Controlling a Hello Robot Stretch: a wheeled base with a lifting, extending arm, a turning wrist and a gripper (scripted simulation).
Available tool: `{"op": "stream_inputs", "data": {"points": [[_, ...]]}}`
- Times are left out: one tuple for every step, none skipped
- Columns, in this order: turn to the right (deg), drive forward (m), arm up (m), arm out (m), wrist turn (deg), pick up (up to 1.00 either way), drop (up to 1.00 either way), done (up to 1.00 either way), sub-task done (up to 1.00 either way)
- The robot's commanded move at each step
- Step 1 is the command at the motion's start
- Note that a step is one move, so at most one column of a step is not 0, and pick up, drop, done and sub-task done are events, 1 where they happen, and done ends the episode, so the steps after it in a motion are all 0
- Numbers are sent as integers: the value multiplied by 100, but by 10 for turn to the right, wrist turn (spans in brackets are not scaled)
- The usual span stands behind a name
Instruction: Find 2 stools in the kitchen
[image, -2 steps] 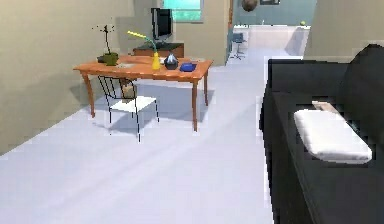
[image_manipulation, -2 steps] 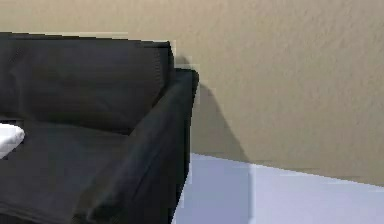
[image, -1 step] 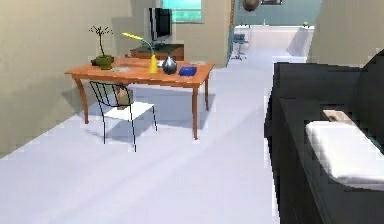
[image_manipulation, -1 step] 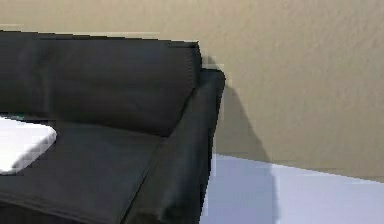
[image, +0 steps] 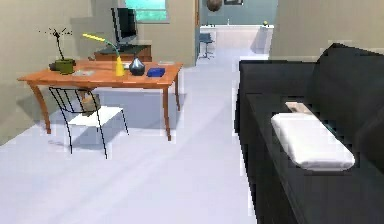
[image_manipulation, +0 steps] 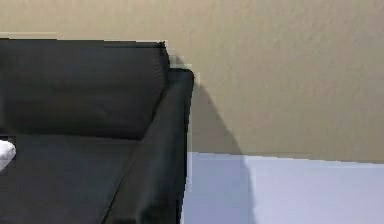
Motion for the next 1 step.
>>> {"op": "stream_inputs", "data": {"points": [[30,0,0,0,0,0,0,0,0]]}}
